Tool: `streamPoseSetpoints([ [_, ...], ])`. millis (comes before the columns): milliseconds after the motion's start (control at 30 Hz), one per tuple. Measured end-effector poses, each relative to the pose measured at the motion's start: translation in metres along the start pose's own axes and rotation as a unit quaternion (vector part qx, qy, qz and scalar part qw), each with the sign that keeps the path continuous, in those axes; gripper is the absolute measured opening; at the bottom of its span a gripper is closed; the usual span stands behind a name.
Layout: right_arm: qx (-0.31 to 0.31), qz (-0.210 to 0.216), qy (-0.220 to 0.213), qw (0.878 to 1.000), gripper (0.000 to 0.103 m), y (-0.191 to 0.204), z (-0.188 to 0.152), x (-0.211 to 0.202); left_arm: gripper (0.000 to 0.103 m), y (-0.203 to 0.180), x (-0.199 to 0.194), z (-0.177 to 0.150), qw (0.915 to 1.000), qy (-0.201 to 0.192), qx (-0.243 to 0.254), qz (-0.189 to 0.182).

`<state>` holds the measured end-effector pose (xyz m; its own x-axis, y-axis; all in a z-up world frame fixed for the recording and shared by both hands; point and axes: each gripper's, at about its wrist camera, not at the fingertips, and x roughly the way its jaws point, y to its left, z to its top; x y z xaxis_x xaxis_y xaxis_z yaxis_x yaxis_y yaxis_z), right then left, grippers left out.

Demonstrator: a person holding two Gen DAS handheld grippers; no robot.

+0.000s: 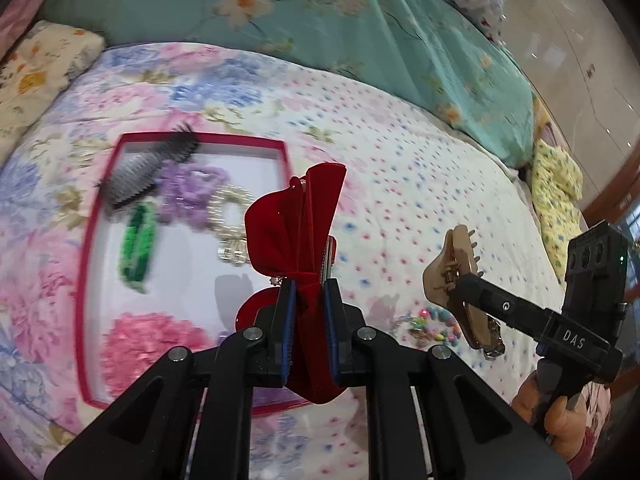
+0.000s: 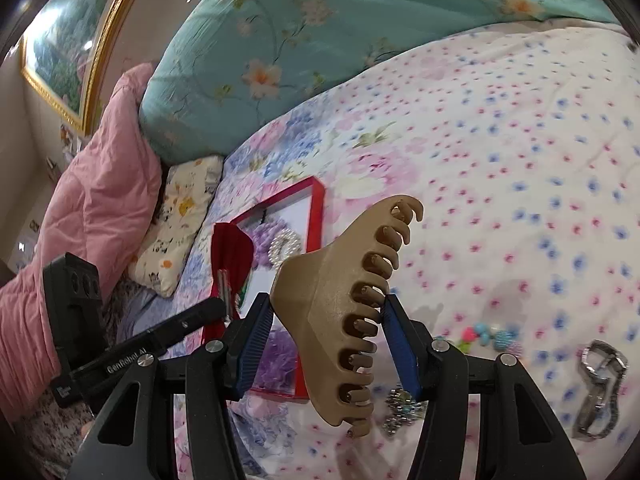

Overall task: Organize jewelry
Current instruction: 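Grasp the red velvet bow with the left tool and lift it, then carry the bow and claw clip into the tray and open both tools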

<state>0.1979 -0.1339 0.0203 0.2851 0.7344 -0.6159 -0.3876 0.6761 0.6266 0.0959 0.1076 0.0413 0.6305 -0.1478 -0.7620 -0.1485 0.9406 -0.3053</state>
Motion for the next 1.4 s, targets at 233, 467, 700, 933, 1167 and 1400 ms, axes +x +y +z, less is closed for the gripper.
streamPoseSetpoints([
  [233, -0.022, 0.011, 0.019, 1.000, 0.056, 0.024, -0.001, 0.022, 0.012, 0.032, -0.013, 0.001, 0.9994, -0.012, -0.025, 0.020],
  [467, -0.040, 0.022, 0.034, 0.998, 0.056, 0.046, 0.000, 0.045, 0.012, 0.058, -0.021, 0.001, 0.9984, -0.018, -0.042, 0.034],
  [700, -0.053, 0.028, 0.046, 0.997, 0.056, 0.062, 0.000, 0.063, 0.012, 0.075, -0.024, 0.002, 0.9975, -0.021, -0.053, 0.043],
  [933, -0.066, 0.036, 0.060, 0.995, 0.056, 0.077, 0.003, 0.087, 0.012, 0.089, -0.017, 0.008, 0.9968, -0.013, -0.049, 0.061],
  [1167, -0.077, 0.032, 0.081, 0.993, 0.056, 0.085, 0.008, 0.124, 0.012, 0.099, -0.003, 0.016, 0.9958, -0.002, -0.041, 0.082],
  [1400, -0.080, 0.023, 0.099, 0.992, 0.057, 0.086, 0.010, 0.152, 0.012, 0.104, 0.013, 0.019, 0.9945, 0.009, -0.030, 0.099],
])
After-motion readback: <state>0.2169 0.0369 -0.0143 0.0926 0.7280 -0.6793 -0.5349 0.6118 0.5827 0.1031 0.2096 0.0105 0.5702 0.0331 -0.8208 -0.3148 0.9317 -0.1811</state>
